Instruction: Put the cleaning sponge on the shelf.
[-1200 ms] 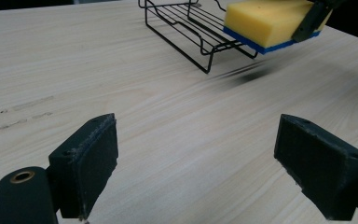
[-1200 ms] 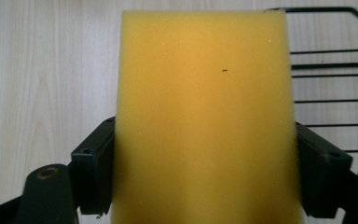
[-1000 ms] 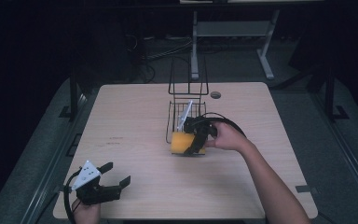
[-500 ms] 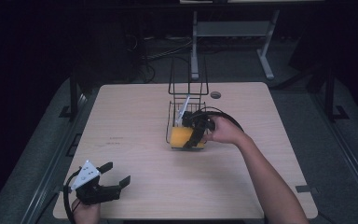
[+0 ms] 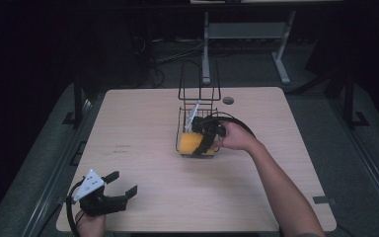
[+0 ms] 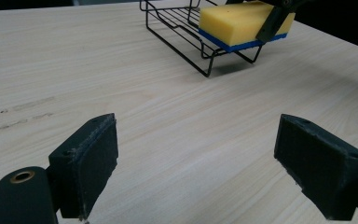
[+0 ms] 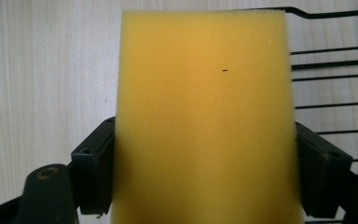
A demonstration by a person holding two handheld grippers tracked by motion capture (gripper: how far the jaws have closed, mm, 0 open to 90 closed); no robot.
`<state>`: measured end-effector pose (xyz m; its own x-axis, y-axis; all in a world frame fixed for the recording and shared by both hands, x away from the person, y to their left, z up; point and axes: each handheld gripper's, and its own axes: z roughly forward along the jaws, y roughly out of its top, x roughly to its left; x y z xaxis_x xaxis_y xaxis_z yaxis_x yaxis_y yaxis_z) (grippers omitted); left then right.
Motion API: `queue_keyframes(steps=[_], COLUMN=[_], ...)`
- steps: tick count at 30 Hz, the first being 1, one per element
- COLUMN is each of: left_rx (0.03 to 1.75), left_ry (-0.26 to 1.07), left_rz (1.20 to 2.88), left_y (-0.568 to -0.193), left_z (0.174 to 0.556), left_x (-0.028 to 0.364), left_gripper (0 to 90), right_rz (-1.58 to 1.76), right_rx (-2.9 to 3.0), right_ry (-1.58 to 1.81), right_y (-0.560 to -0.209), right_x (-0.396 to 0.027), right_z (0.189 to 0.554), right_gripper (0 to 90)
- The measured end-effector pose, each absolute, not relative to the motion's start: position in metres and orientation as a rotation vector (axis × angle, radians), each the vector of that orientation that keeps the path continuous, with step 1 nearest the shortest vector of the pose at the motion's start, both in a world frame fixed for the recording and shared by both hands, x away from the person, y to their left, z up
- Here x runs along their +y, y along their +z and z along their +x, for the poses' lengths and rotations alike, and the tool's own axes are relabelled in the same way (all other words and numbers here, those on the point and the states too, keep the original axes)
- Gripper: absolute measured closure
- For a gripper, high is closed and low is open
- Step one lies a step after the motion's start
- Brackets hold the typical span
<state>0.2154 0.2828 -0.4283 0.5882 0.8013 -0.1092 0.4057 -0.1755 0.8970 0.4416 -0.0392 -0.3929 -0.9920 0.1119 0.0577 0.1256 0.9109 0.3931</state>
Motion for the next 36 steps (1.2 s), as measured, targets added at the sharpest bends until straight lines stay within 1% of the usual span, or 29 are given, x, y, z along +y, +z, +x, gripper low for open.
queue_keyframes(steps=[6, 13, 25, 26, 28, 29, 31, 36], left_rx=[0.988, 0.983, 0.985, 0.985, 0.985, 0.984, 0.985, 0.975], left_ry=[0.482, 0.484, 0.478, 0.475, 0.475, 0.476, 0.477, 0.476], left_rz=[1.792, 1.803, 1.793, 1.795, 1.795, 1.795, 1.792, 1.803], left_y=[-0.428, -0.428, -0.428, -0.428, -0.428, -0.428, -0.428, -0.428], left_z=[0.216, 0.216, 0.216, 0.216, 0.216, 0.216, 0.216, 0.215], left_x=[0.283, 0.283, 0.284, 0.284, 0.283, 0.283, 0.283, 0.282], left_gripper=[12.8, 12.8, 12.8, 12.8, 12.8, 12.8, 12.8, 12.8], right_rz=[-0.208, -0.212, -0.290, -0.295, -0.279, -0.277, -0.272, -0.276], right_rx=[-3.043, -3.063, -3.020, -3.047, -3.062, -3.037, -3.026, -3.054], right_ry=[-0.617, -0.628, -0.644, -0.572, -0.554, -0.619, -0.639, -0.565], right_y=[-0.395, -0.390, -0.399, -0.400, -0.399, -0.396, -0.396, -0.408], right_x=[-0.040, -0.037, -0.047, -0.046, -0.045, -0.042, -0.040, -0.037], right_z=[0.448, 0.454, 0.473, 0.477, 0.478, 0.479, 0.480, 0.483], right_gripper=[21.6, 21.6, 21.6, 21.6, 21.6, 21.6, 21.6, 21.3])
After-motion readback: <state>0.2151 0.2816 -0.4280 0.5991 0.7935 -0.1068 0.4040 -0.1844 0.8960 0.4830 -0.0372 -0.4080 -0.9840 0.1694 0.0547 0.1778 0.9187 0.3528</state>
